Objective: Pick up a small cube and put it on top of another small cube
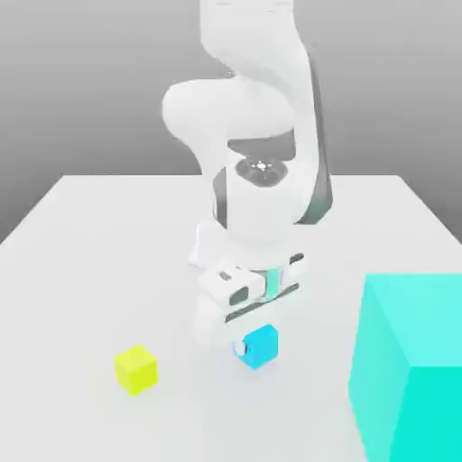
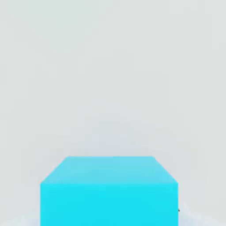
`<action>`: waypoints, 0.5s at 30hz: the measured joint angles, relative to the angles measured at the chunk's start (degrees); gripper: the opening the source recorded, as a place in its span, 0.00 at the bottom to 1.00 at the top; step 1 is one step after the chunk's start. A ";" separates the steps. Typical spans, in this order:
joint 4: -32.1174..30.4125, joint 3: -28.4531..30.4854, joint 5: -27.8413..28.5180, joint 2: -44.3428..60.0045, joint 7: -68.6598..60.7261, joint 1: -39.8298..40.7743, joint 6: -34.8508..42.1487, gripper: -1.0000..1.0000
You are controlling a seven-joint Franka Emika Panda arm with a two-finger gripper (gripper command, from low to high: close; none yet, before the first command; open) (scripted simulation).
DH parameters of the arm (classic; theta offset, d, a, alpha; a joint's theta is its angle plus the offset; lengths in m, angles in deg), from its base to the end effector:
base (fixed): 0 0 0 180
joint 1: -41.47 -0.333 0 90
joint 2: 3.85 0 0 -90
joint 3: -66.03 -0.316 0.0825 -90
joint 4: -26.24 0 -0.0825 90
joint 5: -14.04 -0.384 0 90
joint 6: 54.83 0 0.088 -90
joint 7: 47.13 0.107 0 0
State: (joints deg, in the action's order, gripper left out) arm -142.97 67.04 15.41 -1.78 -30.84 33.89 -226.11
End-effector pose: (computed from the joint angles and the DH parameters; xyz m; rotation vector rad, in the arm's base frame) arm 0.3193 0.0384 0.1718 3.1291 -0.2288 0.0013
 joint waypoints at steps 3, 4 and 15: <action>-0.25 0.07 -1.72 -5.53 -0.97 -0.32 4.55 0.00; 0.97 0.35 -3.47 -6.49 -1.52 -0.82 5.37 0.00; 22.81 0.72 -17.94 -9.64 -14.69 -10.08 19.87 0.00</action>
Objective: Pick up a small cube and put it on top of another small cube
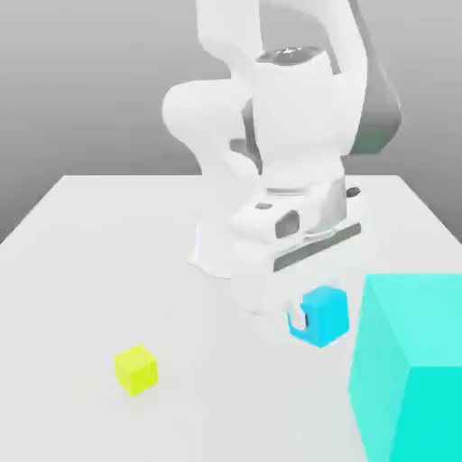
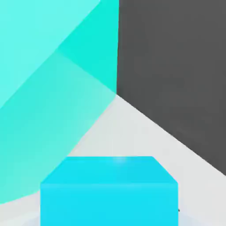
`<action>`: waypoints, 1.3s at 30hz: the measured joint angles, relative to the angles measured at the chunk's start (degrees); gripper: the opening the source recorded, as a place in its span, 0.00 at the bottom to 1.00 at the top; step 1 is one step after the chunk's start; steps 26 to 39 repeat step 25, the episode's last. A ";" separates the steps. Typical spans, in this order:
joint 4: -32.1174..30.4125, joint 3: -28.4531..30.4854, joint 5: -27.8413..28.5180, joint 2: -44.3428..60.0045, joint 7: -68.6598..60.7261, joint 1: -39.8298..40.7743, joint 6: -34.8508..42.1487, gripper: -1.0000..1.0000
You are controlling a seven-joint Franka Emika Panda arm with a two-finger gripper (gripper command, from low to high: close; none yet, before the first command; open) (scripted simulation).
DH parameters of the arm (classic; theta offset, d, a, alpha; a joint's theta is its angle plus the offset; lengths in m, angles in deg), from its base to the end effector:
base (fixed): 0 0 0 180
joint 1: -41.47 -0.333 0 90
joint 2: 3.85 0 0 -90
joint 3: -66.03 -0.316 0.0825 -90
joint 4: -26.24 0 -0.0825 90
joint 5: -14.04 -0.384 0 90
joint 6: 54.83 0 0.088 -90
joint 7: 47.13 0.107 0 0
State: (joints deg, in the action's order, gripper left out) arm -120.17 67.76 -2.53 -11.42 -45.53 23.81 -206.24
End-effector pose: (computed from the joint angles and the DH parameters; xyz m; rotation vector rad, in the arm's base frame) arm 0.4476 0.1201 0.3363 -2.9284 -0.0156 -0.2777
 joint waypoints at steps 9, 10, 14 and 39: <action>18.30 -5.09 3.62 0.55 -15.19 -7.42 21.58 0.00; 20.32 -5.64 4.20 0.63 -16.80 -8.26 24.01 0.00; 27.40 -7.88 7.71 1.08 -22.68 -11.27 33.20 0.00; 20.90 -8.51 16.01 5.52 -23.16 -12.34 27.99 1.00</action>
